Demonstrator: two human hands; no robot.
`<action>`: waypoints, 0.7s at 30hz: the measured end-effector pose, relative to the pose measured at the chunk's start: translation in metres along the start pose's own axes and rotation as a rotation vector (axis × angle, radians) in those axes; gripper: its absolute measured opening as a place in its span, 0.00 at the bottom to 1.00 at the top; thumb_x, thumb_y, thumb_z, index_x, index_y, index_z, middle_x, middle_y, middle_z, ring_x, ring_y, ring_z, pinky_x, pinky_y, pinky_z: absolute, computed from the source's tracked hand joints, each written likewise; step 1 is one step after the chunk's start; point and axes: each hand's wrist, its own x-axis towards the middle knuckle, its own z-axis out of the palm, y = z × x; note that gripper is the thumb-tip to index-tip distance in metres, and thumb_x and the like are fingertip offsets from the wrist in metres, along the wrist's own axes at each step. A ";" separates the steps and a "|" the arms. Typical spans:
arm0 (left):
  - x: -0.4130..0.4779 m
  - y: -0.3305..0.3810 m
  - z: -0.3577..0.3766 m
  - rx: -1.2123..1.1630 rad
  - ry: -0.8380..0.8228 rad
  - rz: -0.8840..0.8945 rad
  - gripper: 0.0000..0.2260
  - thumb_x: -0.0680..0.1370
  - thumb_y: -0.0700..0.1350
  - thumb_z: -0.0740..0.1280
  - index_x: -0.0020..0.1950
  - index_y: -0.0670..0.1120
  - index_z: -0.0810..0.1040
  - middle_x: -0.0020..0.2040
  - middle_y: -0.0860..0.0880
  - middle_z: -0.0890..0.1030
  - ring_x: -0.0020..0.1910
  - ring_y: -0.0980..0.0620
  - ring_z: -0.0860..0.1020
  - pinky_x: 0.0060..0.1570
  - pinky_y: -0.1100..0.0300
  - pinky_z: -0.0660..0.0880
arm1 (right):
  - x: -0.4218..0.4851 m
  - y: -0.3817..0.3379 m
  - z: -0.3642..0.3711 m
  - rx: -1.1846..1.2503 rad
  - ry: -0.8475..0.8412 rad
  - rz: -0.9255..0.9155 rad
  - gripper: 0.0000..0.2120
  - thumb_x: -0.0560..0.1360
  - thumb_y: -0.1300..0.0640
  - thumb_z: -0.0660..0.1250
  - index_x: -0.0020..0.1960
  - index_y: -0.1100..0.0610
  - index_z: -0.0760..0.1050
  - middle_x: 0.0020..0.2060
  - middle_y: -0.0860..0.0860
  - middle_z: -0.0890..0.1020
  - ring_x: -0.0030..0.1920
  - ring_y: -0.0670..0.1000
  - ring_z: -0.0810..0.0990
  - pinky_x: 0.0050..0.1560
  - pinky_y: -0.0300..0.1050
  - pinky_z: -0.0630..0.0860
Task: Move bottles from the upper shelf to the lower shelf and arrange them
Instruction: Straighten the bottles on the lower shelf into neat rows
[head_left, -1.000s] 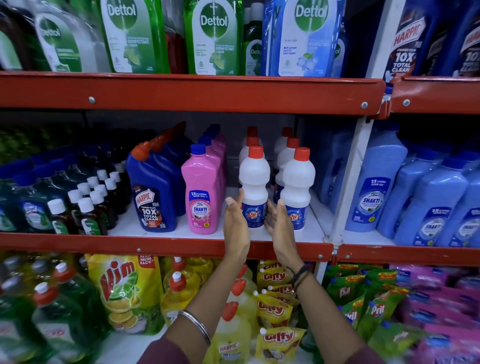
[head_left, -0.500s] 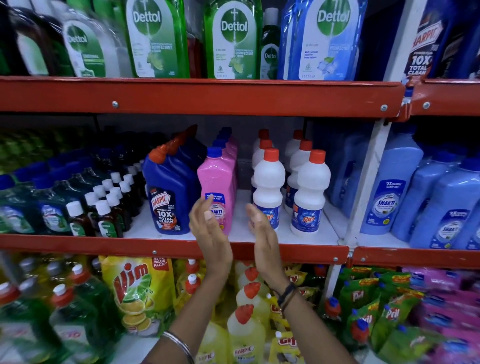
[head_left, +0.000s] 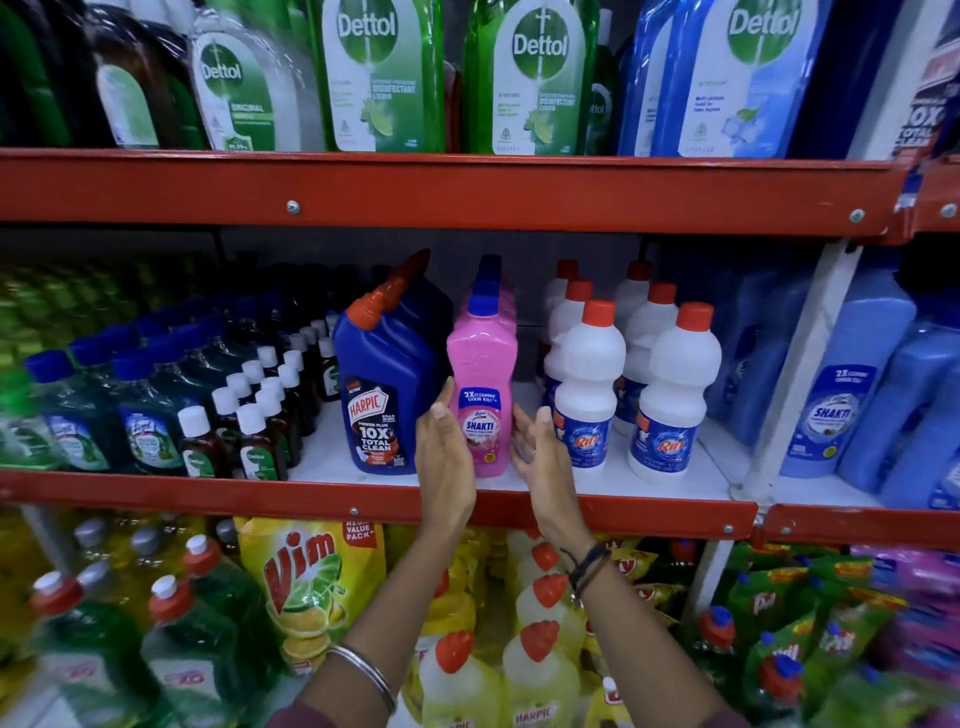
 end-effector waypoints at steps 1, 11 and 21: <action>0.001 -0.001 -0.001 -0.001 -0.007 0.001 0.38 0.71 0.76 0.41 0.73 0.61 0.65 0.70 0.50 0.70 0.67 0.52 0.72 0.64 0.51 0.74 | -0.001 -0.002 0.001 -0.005 0.007 -0.004 0.32 0.70 0.35 0.49 0.69 0.50 0.66 0.59 0.42 0.75 0.56 0.39 0.75 0.47 0.27 0.74; -0.018 0.006 -0.033 -0.128 0.282 0.237 0.34 0.77 0.69 0.48 0.69 0.46 0.72 0.71 0.50 0.68 0.70 0.60 0.66 0.62 0.75 0.64 | -0.033 0.007 0.045 -0.081 0.131 -0.296 0.30 0.74 0.35 0.52 0.68 0.53 0.69 0.65 0.47 0.74 0.66 0.41 0.71 0.63 0.34 0.69; 0.034 -0.007 -0.091 -0.060 0.152 -0.030 0.33 0.70 0.77 0.43 0.71 0.68 0.62 0.73 0.51 0.69 0.69 0.51 0.71 0.67 0.43 0.72 | -0.009 0.010 0.098 -0.112 -0.113 0.029 0.35 0.72 0.33 0.48 0.74 0.50 0.55 0.70 0.40 0.63 0.68 0.39 0.63 0.61 0.27 0.64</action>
